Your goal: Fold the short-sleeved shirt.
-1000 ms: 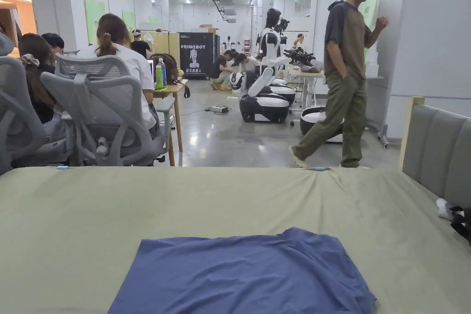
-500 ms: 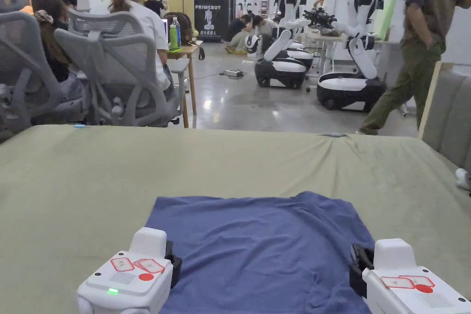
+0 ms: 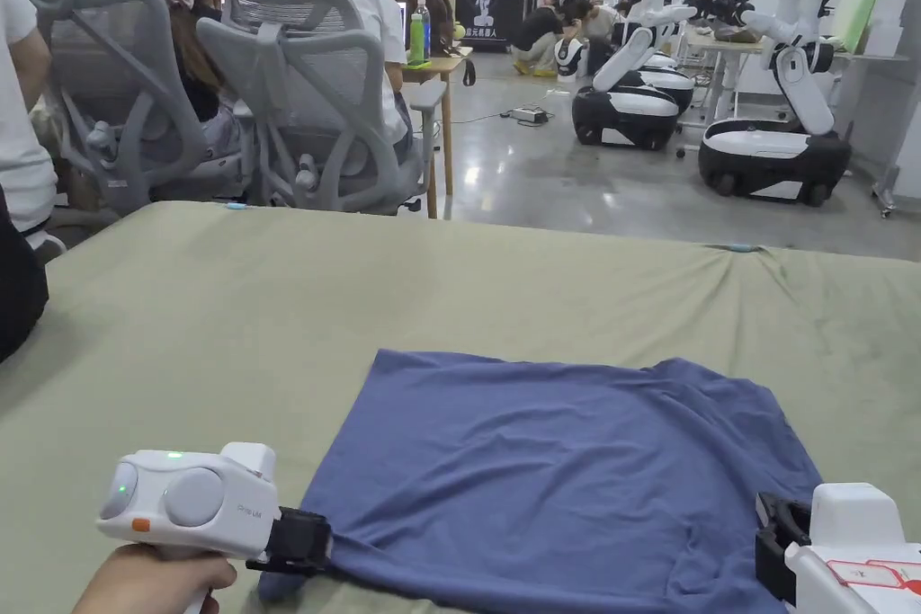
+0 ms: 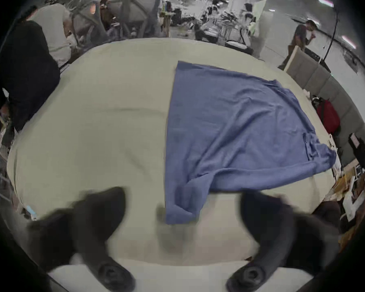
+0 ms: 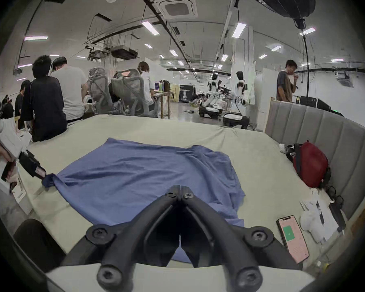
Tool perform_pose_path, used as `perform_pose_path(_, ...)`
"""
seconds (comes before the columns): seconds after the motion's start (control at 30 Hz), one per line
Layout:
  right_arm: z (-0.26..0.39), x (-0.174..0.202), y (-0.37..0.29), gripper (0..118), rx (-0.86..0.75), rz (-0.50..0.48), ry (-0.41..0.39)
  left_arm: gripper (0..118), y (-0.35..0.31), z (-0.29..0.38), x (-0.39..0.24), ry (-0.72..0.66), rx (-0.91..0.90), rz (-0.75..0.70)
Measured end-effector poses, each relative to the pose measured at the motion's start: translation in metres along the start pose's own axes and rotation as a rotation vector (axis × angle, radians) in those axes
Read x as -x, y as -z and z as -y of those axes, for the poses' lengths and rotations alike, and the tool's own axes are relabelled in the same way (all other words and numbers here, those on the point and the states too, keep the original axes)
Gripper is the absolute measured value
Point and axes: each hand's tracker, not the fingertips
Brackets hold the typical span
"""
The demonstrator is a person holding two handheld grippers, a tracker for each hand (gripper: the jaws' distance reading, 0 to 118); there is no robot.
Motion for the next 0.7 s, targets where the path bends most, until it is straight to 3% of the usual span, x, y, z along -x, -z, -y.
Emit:
perform_pose_path(0.03, -0.002, -0.002, 0.003, 0, 0.003, 0.000, 0.001, 117, 0.004, 0.004, -0.001, 0.008, 0.010, -0.002)
perform_pose_path(0.07, -0.003, -0.003, 0.003, 0, 0.004, 0.002, 0.002, 114, 0.007, 0.006, -0.001, 0.015, 0.017, 0.010)
perform_pose_path(0.13, -0.004, -0.007, 0.002, 0, 0.007, 0.006, 0.005, 87, 0.018, 0.010, -0.002, -0.020, 0.055, 0.032)
perform_pose_path(0.2, -0.006, -0.011, 0.003, 0, 0.010, 0.014, 0.006, 70, 0.026, 0.014, -0.002, -0.043, 0.064, 0.047)
perform_pose_path(0.27, -0.006, -0.018, 0.001, 0, 0.017, 0.022, 0.007, 6, 0.031, 0.015, -0.002, -0.045, 0.073, 0.047)
perform_pose_path(0.4, -0.008, -0.038, -0.002, 0, 0.073, 0.042, -0.007, 3, 0.015, 0.017, -0.004, -0.055, 0.005, 0.056)
perform_pose_path(0.6, 0.008, -0.085, 0.021, 0, 0.316, 0.100, 0.008, 3, -0.003, 0.016, -0.014, -0.015, -0.063, 0.032)
perform_pose_path(0.63, 0.014, -0.092, 0.024, 19, 0.311, 0.078, 0.022, 3, -0.007, 0.018, -0.022, -0.006, -0.067, 0.030)
perform_pose_path(0.67, 0.019, -0.098, 0.025, 56, 0.294, 0.013, 0.053, 3, -0.008, 0.018, -0.024, -0.001, -0.071, 0.029)
perform_pose_path(0.7, 0.024, -0.104, 0.028, 91, 0.304, 0.018, 0.066, 3, -0.008, 0.019, -0.026, 0.002, -0.073, 0.029)
